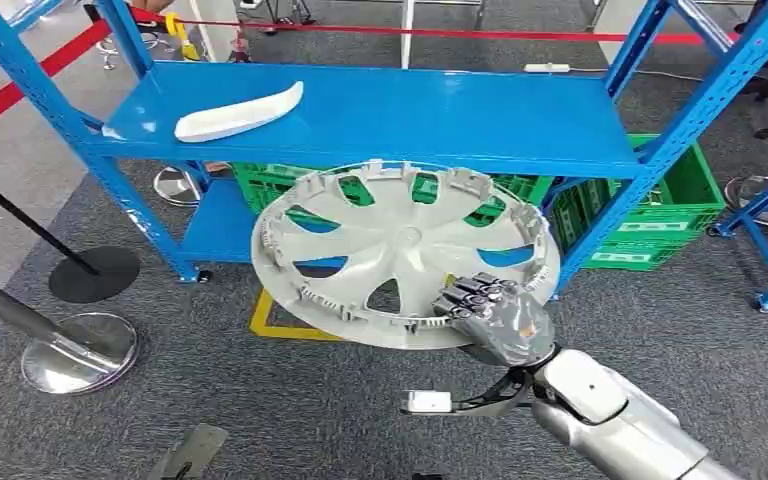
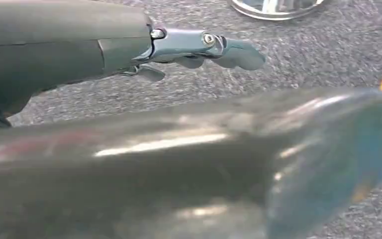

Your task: Take the parts from the cabinet and place them on the table.

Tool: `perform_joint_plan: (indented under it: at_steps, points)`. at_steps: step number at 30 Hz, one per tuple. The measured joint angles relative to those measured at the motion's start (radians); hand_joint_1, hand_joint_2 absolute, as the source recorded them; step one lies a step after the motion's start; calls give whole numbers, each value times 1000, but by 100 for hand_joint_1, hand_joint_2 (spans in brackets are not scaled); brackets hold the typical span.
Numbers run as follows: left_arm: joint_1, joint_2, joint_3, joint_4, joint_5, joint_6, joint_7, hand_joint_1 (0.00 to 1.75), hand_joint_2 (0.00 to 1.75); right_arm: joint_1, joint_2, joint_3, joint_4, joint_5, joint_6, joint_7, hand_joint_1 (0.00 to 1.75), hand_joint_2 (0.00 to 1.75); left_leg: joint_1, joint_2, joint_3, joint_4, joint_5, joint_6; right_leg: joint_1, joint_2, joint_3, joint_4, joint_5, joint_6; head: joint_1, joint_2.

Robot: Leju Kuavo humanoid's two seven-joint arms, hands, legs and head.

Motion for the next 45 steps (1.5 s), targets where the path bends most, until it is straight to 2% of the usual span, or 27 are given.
perform_joint_plan:
  at_steps: [2, 3, 4, 8, 9, 11, 13, 14, 16, 17, 18, 19, 20, 24, 26, 27, 29, 30, 31, 33, 34, 35, 39, 40, 42, 43, 45]
  points:
    - [0, 0, 0, 0, 1, 0, -3, 0, 0, -4, 0, 6, 6, 0, 0, 4, 175, 175, 6, -24, -1, 1, 4, -9, -3, 9, 107, -164, 67, -2, 0, 0]
    - [-1, 0, 0, 0, 1, 0, -5, 0, 0, -7, 0, 7, 9, 0, -1, 4, 175, 175, 9, -37, -2, 3, 6, -15, -8, 36, 168, -260, 94, 0, 1, 0]
    - [-2, 3, 1, 0, 1, 0, -6, 0, 0, -12, 0, 8, 14, 0, -1, 6, 175, 175, 9, -45, -9, 3, 9, -25, -13, 89, 192, -300, 61, 3, 1, 0]
    - [3, 3, 1, 0, 1, 0, -7, 0, 0, -25, 0, 18, 19, 2, -2, 6, 175, 175, 17, -79, -31, 6, 26, -55, -1, 48, 178, -284, 75, -22, -1, 0]
    - [5, 9, 2, 0, 1, 0, -7, 0, 0, -29, 0, 21, 19, 2, -2, 7, 175, 175, 18, -63, -35, 11, 18, -58, -6, 34, 178, -289, 80, -32, 0, 0]
    - [2, 8, 2, 0, 0, 0, -7, 0, 0, -31, 0, 25, 20, 2, -2, 8, 175, 175, 10, 18, -80, 108, -51, -68, -1, 11, 175, -289, 82, -46, -15, 0]
    - [0, 8, 2, 0, 0, -1, -7, 0, 0, -33, 0, 25, 25, 2, -2, 9, 175, 175, 12, 33, -158, 282, -130, -71, 4, -17, 168, -289, 84, -51, -14, 0]
    - [1, 8, 2, 0, 0, -1, -7, 0, 0, -34, 0, 27, 27, 2, -2, 9, 175, 175, 11, 33, -177, 330, -143, -71, 6, -29, 166, -289, 85, -53, -16, 0]
    - [3, 9, 2, 0, 0, -1, -7, 0, 0, -34, 0, 31, 31, 2, -2, 8, 175, 175, 11, 34, -146, 289, -106, -67, 10, -53, 164, -288, 86, -54, -16, 0]
    - [2, 11, 3, 0, 0, -1, -7, 0, 0, -35, 0, 31, 33, 2, -2, 8, 175, 175, 9, 40, -95, 202, -63, -63, 11, -66, 164, -288, 86, -53, -15, 0]
    - [1, 11, 3, 0, 0, -1, -7, 0, 0, -37, 0, 31, 33, 2, -2, 8, 175, 175, 6, 63, -37, 104, -26, -57, 12, -79, 165, -288, 86, -53, -15, 0]
    - [-1, 11, 3, 0, -1, -1, -7, 0, 0, -40, 0, 32, 33, 1, -2, 5, 175, 175, -3, 122, 4, 31, -16, -52, 16, -88, 166, -287, 87, -51, -16, 0]
    - [-6, 10, 3, 0, -1, -2, -7, 0, 0, -43, 0, 31, 33, 0, -3, 5, 175, 175, -9, 123, 6, 13, -18, -45, 25, -96, 160, -281, 84, -46, -19, 0]
    - [-1, 10, 3, 0, -4, -2, -7, 0, 0, -55, 2, 40, 35, -3, -3, 4, 175, 175, -8, 73, -7, 11, -5, -21, 24, -141, 165, -286, 85, -28, -16, 0]
    - [-1, 13, 4, 0, -4, -2, -7, 0, 0, -56, 2, 41, 36, -5, -3, 4, 175, 175, 0, 51, -11, 11, 1, -12, 15, -43, 134, -217, 29, -19, -12, 0]
    - [-4, 11, 4, 0, -5, -3, -7, 0, 0, -56, 2, 43, 38, -6, -3, 4, 175, 175, 0, 38, -13, 11, 3, -9, 14, -15, 99, -132, -14, -17, -10, 0]
    - [-4, 8, 4, 0, -7, -4, -7, 0, 0, -56, 2, 47, 43, -6, -3, 3, 175, 175, 0, 12, -17, 11, 5, -7, 16, 3, 28, 25, -72, -16, -10, 0]
    - [-3, 8, 4, 0, -7, -4, -7, 0, 0, -55, 2, 48, 43, -6, -3, 3, 175, 175, 0, -2, -17, 11, 6, -7, 16, 4, 19, 43, -69, -16, -10, 0]
    - [-2, 8, 4, 0, -7, -4, -7, 0, 0, -55, 2, 48, 43, -6, -3, 3, 175, 175, 0, -18, -17, 12, 7, -8, 15, 4, 33, 14, -43, -17, -10, 0]
    - [-3, 9, 4, 0, -7, -4, -7, 0, 0, -56, 2, 49, 43, -6, -3, 3, 175, 175, 4, -52, -16, 15, 9, -13, 8, 21, 119, -159, 50, -19, -10, 0]
    - [-4, 8, 4, 0, -7, -4, -7, 0, 0, -57, 2, 49, 43, -6, -3, 3, 175, 175, 6, -65, -17, 18, 8, -18, 2, 59, 160, -246, 79, -17, -9, 0]
    - [-5, 9, 4, 0, -8, -4, -7, 0, 0, -58, 1, 49, 45, -6, -2, 3, 175, 175, 3, -77, -24, 21, 11, -26, -5, 111, 173, -264, 58, -15, -10, 0]
    - [1, 11, 5, 0, -8, -4, -7, 0, 0, -61, 2, 51, 46, -7, -2, 3, 175, 175, 15, -124, -48, 19, 28, -53, 0, 74, 174, -271, 64, -33, -11, 0]
    - [3, 14, 5, 0, -8, -3, -7, 0, 0, -62, 2, 52, 46, -7, -2, 3, 175, 175, 12, -100, -53, 26, 19, -55, -4, 55, 177, -276, 68, -41, -10, 0]
    - [-3, 10, 5, 0, -9, -3, -7, 0, 0, -62, 2, 53, 46, -8, -2, 4, 175, 175, 4, 1, -104, 130, -47, -65, 0, 29, 176, -278, 69, -52, -27, 0]
    - [-5, 10, 5, 0, -10, -3, -7, 0, 0, -62, 1, 52, 46, -8, -2, 5, 175, 175, 6, 25, -146, 220, -88, -67, 3, 12, 175, -278, 68, -54, -26, 0]
    - [-4, 9, 5, 0, -10, -3, -7, 0, 0, -62, 1, 53, 47, -8, -2, 5, 175, 175, 8, 35, -201, 344, -127, -69, 6, -20, 175, -278, 67, -55, -27, 0]
